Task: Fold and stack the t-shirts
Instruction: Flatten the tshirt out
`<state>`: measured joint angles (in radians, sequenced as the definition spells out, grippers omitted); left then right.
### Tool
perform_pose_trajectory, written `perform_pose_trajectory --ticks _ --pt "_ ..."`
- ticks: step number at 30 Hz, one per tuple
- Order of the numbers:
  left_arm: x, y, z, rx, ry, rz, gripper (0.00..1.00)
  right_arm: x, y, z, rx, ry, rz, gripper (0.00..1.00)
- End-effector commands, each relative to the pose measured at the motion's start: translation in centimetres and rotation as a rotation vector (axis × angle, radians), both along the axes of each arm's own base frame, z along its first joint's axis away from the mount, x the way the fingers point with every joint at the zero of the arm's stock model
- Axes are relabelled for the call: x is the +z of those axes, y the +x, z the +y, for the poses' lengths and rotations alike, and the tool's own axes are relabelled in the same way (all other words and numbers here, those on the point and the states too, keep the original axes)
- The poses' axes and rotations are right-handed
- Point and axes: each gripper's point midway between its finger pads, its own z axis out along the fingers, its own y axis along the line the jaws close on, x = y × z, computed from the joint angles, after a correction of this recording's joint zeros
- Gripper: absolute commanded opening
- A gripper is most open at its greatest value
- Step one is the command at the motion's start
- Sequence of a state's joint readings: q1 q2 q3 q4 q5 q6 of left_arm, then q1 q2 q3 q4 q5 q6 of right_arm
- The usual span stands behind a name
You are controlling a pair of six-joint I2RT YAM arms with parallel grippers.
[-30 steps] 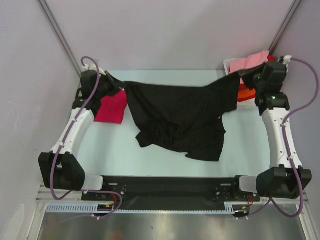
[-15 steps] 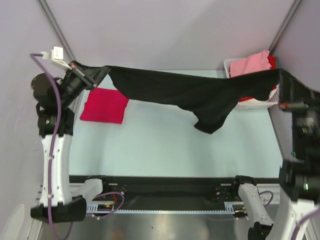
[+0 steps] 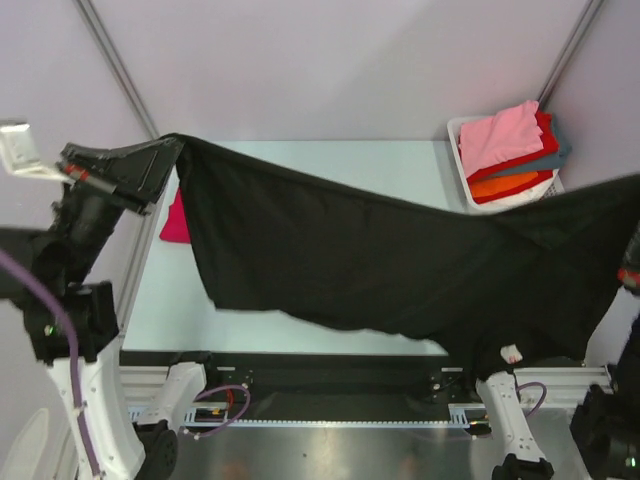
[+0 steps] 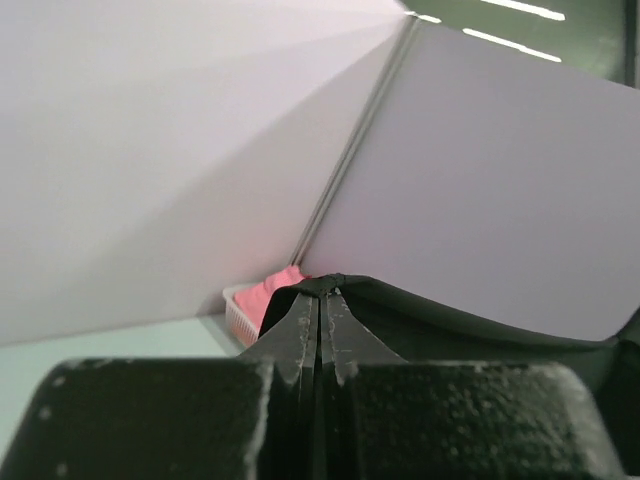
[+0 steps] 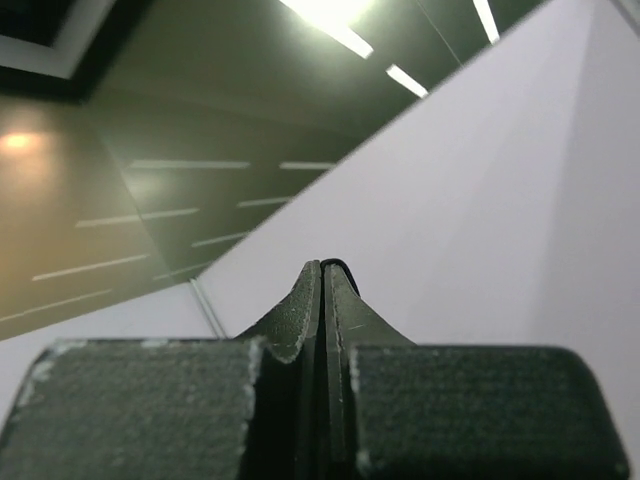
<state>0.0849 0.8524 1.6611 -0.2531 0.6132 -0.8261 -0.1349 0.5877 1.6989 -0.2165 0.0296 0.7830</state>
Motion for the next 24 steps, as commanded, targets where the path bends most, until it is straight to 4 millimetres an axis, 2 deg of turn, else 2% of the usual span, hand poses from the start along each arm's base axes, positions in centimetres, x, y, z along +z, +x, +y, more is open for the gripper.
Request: perform_pose_trajectory --ticks 1,3,4,5,6,7,8,9,10,11,12,13,14,16,17,18,19,20,21,22,23,24 --pt "-8.3 10.6 2.0 0.067 -0.069 0.331 0.00 -5.1 13.1 -1.4 0.054 0.085 0.295 0.00" --pt "-11.0 13.6 2.5 0.078 -0.077 0.398 0.00 -7.4 16.9 -1.0 0.117 0.107 0.381 0.00" --pt "-13.5 15.2 2.7 0.082 -0.087 0.459 0.00 -10.1 20.7 -1.3 0.133 0.126 0.459 0.00" --pt "-15.6 17.0 2.8 0.081 -0.094 0.512 0.00 -11.4 22.4 -1.3 0.153 0.138 0.494 0.00" --pt "-16.4 18.1 3.0 0.082 -0.100 0.515 0.00 -12.6 24.0 -0.8 0.193 0.144 0.530 0.00" --pt "-18.7 19.4 3.1 0.084 -0.113 0.571 0.00 -14.5 27.0 -0.8 0.214 0.146 0.576 0.00" --pt "-19.8 20.4 3.3 0.089 -0.121 0.595 0.00 -15.4 28.3 -0.3 0.247 0.142 0.602 0.00" --pt "-21.6 22.4 3.4 0.088 -0.130 0.631 0.00 -16.5 30.0 -0.4 0.256 0.150 0.637 0.00" --pt "-22.1 23.3 3.4 0.083 -0.143 0.646 0.00 -17.8 32.4 -0.5 0.261 0.157 0.680 0.00" --pt "-22.5 24.2 3.5 0.080 -0.150 0.654 0.00 -18.5 33.7 -0.4 0.269 0.158 0.702 0.00" --pt "-22.9 26.1 3.6 0.077 -0.155 0.668 0.00 -18.8 34.8 -0.5 0.274 0.158 0.716 0.00" --pt "-22.7 26.9 3.5 0.069 -0.158 0.670 0.00 -18.7 35.7 -0.5 0.280 0.155 0.725 0.00" --pt "-22.6 27.9 3.5 0.063 -0.160 0.673 0.00 -18.9 37.7 -0.3 0.303 0.146 0.746 0.00" --pt "-20.8 30.1 3.2 0.037 -0.162 0.647 0.00 -18.0 39.4 -0.4 0.318 0.138 0.746 0.00" --pt "-19.8 30.7 3.0 0.029 -0.162 0.631 0.00 -16.4 40.4 -0.2 0.339 0.127 0.722 0.00" --pt "-16.7 30.9 2.8 0.015 -0.161 0.567 0.00 -15.9 41.2 -0.3 0.346 0.125 0.721 0.00" --pt "-17.0 32.3 2.7 -0.003 -0.170 0.583 0.00 -15.1 41.6 -0.3 0.354 0.124 0.712 0.00" --pt "-15.9 32.7 2.5 -0.017 -0.170 0.564 0.00 -13.6 41.6 -0.1 0.379 0.112 0.687 0.00" --pt "-12.3 32.7 2.4 -0.036 -0.175 0.489 0.00 -11.6 42.3 -0.6 0.384 0.101 0.653 0.00" --pt "-12.0 33.7 2.2 -0.060 -0.170 0.481 0.00 -9.9 42.2 -0.7 0.394 0.088 0.619 0.00" --pt "-11.0 34.3 2.0 -0.073 -0.168 0.456 0.00 -9.1 42.3 -0.4 0.431 0.057 0.604 0.00" --pt "-7.0 33.3 2.0 -0.080 -0.159 0.372 0.00 -6.5 42.1 -0.6 0.445 0.037 0.548 0.00"
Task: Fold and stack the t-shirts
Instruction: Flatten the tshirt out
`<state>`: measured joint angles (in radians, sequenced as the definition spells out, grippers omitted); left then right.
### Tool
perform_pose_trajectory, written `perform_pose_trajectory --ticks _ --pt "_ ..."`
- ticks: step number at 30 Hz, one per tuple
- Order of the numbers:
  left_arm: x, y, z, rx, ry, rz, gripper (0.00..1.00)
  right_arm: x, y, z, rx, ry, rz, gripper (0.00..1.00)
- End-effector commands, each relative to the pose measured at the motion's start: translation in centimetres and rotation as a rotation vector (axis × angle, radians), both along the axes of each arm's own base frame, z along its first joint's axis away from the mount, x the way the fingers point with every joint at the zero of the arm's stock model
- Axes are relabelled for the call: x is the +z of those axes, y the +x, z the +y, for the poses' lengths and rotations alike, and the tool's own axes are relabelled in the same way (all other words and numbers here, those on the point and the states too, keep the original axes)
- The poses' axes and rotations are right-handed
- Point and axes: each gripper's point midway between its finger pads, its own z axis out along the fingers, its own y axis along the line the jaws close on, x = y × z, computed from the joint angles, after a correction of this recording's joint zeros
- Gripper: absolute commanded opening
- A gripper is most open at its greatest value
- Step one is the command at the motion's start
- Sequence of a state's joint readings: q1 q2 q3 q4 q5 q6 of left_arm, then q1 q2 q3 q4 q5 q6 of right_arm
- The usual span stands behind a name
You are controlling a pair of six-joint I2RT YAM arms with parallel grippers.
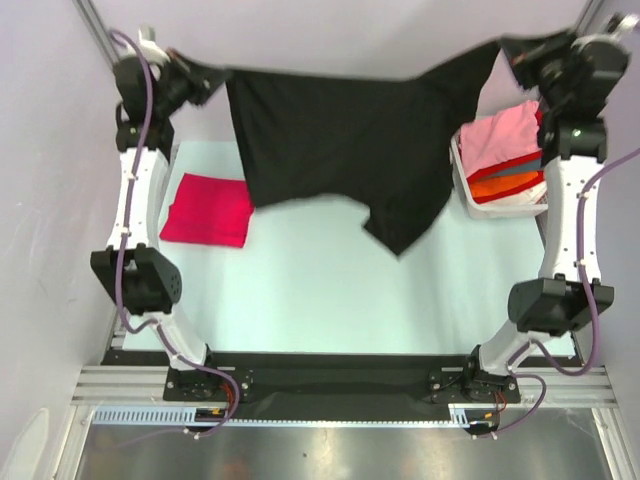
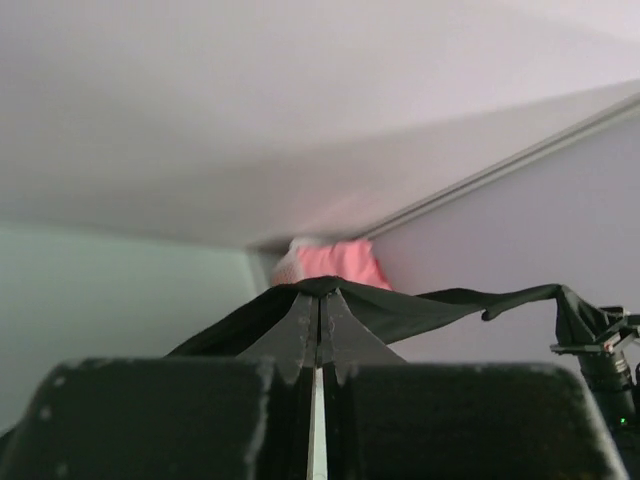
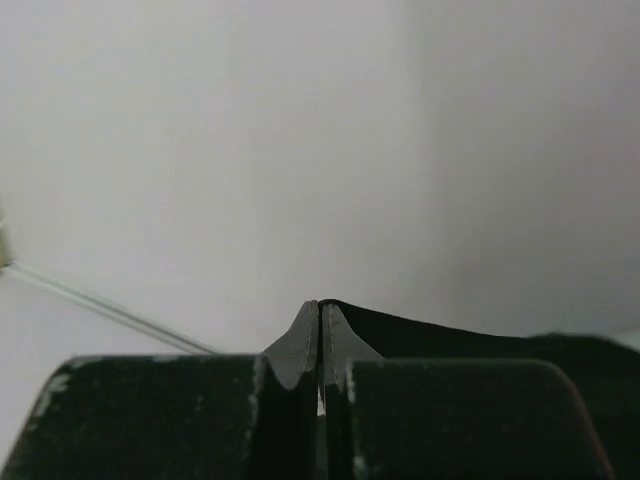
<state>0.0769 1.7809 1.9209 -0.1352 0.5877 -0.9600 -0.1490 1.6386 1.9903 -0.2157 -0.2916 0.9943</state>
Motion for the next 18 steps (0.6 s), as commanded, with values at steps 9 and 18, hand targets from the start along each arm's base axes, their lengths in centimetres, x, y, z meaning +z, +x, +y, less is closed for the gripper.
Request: perform_pose_trajectory --ticks 9,18 --pt "1.1 4.6 -0.7 -0.064 -0.003 -0.093 0.00 1.7 0.9 -0.1 0.285 0.014 -0.144 0.00" --pt "-16.8 0.6 -1.2 -0.033 0.086 0.194 0.00 -16.0 -1.4 0.5 0.327 0.074 0.154 0.00"
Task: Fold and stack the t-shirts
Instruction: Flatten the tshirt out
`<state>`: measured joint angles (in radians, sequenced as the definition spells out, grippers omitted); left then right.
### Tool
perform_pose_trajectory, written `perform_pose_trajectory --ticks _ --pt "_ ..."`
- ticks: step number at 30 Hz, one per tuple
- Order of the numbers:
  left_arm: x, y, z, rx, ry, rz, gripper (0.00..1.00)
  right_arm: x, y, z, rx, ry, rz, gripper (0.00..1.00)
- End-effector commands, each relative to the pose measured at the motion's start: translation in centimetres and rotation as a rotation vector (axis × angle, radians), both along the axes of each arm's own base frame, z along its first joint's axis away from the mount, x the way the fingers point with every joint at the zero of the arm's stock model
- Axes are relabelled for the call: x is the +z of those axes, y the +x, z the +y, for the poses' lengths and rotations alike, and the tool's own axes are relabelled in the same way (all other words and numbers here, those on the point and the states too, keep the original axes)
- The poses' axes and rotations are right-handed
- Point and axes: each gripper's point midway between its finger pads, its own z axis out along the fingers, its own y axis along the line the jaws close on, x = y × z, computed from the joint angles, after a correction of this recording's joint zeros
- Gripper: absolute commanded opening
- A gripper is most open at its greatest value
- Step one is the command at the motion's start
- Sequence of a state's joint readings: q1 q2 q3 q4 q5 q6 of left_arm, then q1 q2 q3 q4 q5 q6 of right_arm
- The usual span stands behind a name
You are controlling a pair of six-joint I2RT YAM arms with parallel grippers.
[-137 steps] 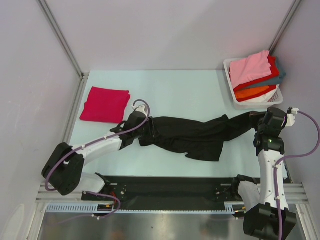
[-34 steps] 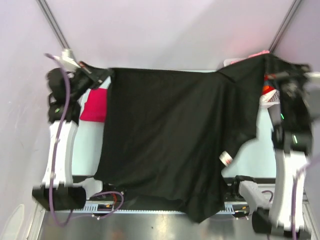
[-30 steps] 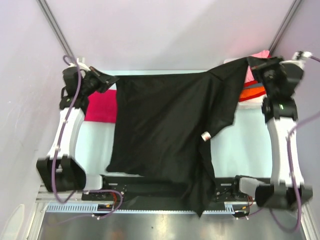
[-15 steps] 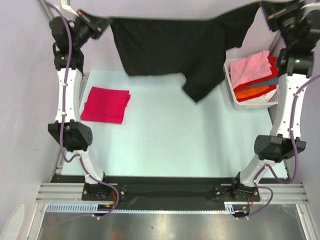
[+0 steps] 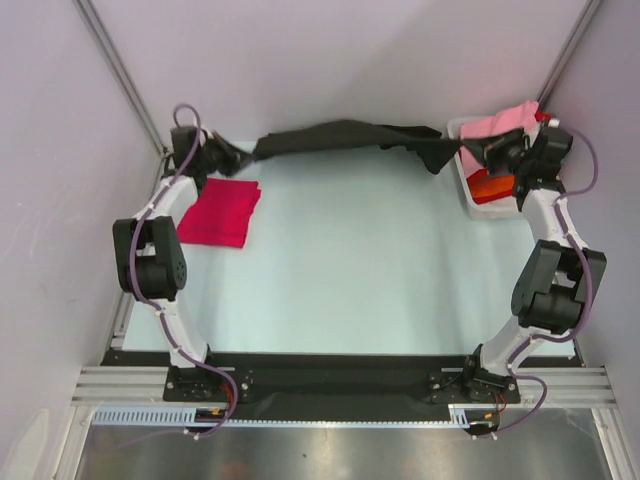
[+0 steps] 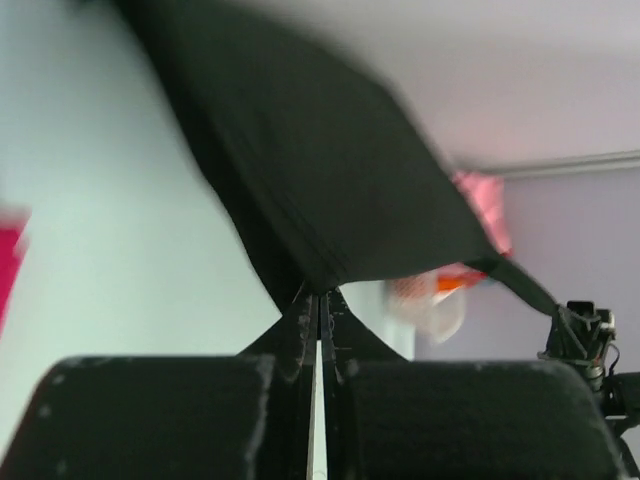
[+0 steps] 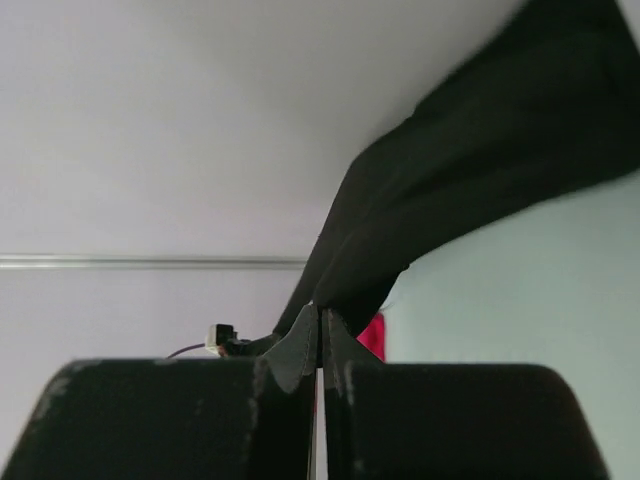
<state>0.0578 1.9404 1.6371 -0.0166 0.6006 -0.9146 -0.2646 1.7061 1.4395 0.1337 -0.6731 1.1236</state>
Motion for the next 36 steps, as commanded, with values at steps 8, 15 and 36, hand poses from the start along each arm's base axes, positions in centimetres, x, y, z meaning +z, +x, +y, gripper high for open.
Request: perform_pose_trajectory --ticks 8,15,36 --pt "-8.3 -10.6 -2.1 -0.026 0.006 0.030 0.00 -7.7 -9.4 1.1 -0.008 -0.081 0.064 0.00" --pt "-13.6 -18.7 -2.5 -0.035 0.019 0.086 0.00 -14.2 -17.7 1.5 -0.073 -0.199 0.217 0.00" --pt "-18.6 -30.3 -0.9 0.004 0.148 0.195 0.00 -17.6 -30.1 0.4 -0.315 -0.422 0.268 0.00"
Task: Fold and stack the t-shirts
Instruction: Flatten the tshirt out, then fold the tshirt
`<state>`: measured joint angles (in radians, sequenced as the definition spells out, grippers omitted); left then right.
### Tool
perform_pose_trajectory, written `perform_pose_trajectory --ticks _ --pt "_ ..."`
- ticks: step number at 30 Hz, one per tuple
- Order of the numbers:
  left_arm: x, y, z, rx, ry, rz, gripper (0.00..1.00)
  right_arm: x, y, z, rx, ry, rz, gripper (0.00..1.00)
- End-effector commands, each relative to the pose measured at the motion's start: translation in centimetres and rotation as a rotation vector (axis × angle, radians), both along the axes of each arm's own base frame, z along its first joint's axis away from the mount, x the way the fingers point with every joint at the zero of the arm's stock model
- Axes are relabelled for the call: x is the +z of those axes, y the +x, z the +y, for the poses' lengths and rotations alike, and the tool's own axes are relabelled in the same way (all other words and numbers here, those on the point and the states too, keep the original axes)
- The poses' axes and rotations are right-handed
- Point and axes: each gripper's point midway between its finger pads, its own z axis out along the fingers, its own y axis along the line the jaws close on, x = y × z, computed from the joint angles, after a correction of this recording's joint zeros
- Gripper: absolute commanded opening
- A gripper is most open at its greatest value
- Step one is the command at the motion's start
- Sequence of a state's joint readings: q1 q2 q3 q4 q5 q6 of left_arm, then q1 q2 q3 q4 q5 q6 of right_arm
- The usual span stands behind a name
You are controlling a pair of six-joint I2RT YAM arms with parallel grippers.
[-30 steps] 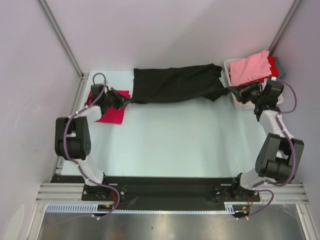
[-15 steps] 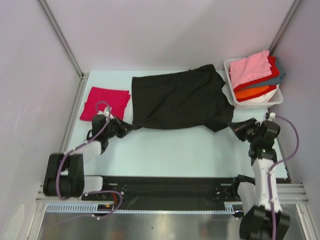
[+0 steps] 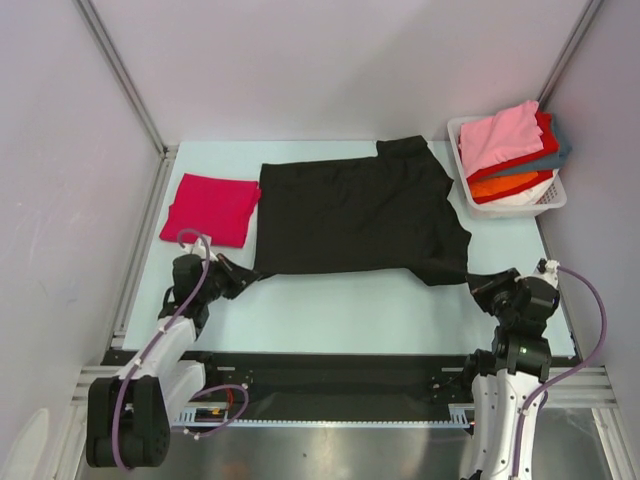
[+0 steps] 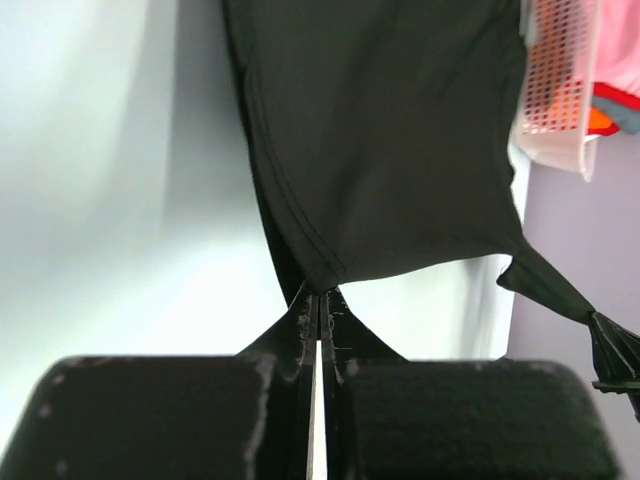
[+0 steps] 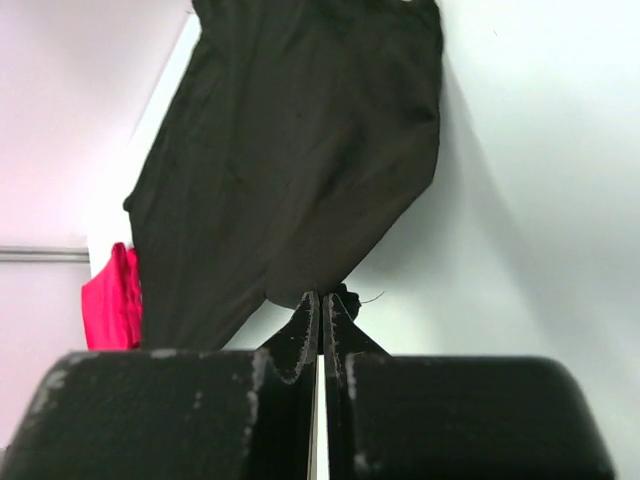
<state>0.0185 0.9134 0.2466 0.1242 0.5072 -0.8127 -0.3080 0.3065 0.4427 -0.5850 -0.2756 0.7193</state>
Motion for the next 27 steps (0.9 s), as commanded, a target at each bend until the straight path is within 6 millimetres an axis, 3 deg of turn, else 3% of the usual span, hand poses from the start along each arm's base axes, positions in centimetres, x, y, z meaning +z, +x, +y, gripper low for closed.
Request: perform_pose_trajectory --ticks 1,4,11,12,14,16,18,19,21,25,27 --pt "-1.5 -0.6 0.4 -0.004 0.036 0.027 0.00 -0.6 -0.5 0.0 0.003 -0.016 0.025 0.00" --pt "-1.5 -0.4 0.6 0.009 0.043 0.016 0.00 -0.8 0.2 -0.6 0.001 -0.041 0.060 0.00" --pt "0.1 2.1 0.9 0.027 0.061 -0.009 0.00 -0.5 5.0 -0.7 0.027 -0.099 0.108 0.00" --pt "0.9 2.9 0.9 0.028 0.061 -0.021 0.00 0.7 5.9 -1.2 0.003 -0.126 0.091 0.00" --pt "0.8 3.6 0.8 0.031 0.053 -0.001 0.00 0.9 7.3 -1.5 -0.006 -0.155 0.122 0.00" --pt "1.3 4.9 0.9 0.044 0.054 0.000 0.00 3.3 8.9 -1.5 -0.005 -0.180 0.079 0.00" --pt "1.8 5.8 0.9 0.056 0.046 -0.002 0.00 3.4 10.3 -1.9 -0.014 -0.204 0.100 0.00" --pt "2.0 6.2 1.0 0.063 0.046 -0.007 0.00 4.7 11.2 -2.0 -0.018 -0.210 0.081 0.00" --pt "2.3 7.1 1.1 0.069 0.038 -0.009 0.00 4.5 12.7 -2.1 -0.011 -0.221 0.100 0.00" --pt "2.6 8.6 1.1 0.076 0.040 -0.011 0.00 6.5 15.8 -2.0 0.029 -0.244 0.072 0.00" --pt "2.4 9.1 -0.1 0.043 0.042 0.000 0.00 6.4 16.9 -1.6 0.060 -0.238 0.082 0.00"
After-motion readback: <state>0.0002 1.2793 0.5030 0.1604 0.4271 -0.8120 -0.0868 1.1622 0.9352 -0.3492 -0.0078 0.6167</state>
